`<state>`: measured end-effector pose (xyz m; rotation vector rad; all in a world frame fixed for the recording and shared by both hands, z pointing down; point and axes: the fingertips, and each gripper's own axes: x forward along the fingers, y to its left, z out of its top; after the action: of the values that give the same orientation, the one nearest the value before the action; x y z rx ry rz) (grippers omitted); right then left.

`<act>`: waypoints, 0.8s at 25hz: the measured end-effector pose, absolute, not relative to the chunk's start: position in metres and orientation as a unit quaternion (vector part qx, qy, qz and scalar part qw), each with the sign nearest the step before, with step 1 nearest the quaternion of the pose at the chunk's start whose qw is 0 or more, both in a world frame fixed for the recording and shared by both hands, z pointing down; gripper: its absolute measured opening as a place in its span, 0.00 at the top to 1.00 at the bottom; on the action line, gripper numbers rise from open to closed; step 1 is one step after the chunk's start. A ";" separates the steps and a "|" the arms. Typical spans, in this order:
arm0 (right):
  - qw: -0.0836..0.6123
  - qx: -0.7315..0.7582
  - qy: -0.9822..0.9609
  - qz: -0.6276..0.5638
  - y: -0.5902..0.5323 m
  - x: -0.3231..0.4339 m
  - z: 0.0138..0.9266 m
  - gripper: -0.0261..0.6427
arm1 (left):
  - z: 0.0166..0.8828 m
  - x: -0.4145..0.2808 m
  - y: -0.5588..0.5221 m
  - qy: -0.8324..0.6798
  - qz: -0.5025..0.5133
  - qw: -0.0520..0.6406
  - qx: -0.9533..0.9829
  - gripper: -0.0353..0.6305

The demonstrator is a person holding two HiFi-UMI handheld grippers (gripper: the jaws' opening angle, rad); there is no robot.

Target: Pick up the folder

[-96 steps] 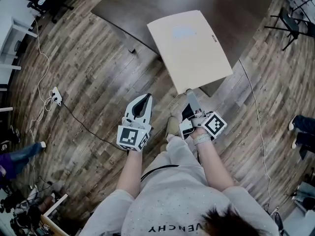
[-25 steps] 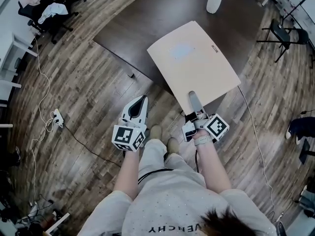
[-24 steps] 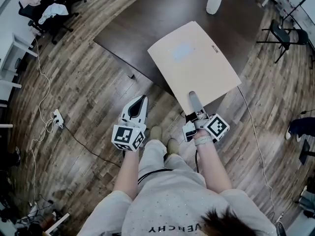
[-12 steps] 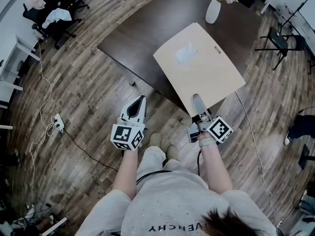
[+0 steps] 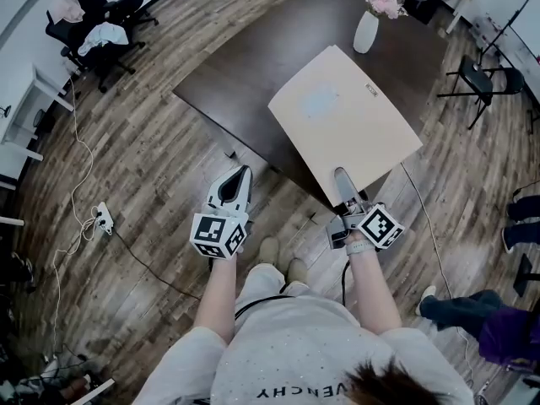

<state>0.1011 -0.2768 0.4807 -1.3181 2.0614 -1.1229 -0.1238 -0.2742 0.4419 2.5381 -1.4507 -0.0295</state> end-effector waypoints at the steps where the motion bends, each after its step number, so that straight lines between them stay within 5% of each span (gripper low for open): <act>1: 0.215 -0.481 0.749 -0.401 -0.277 0.102 0.481 0.57 | 0.440 -0.125 -0.275 -0.494 -0.011 0.108 0.862 0.95; 20: 0.160 -0.510 0.792 -0.294 -0.282 0.108 0.442 0.57 | 0.420 -0.141 -0.284 -0.506 -0.020 0.104 0.856 0.95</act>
<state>0.1084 -0.2825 0.4420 -1.4573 2.2628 -0.8406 -0.1408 -0.2838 0.4197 2.5241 -1.4913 -0.0593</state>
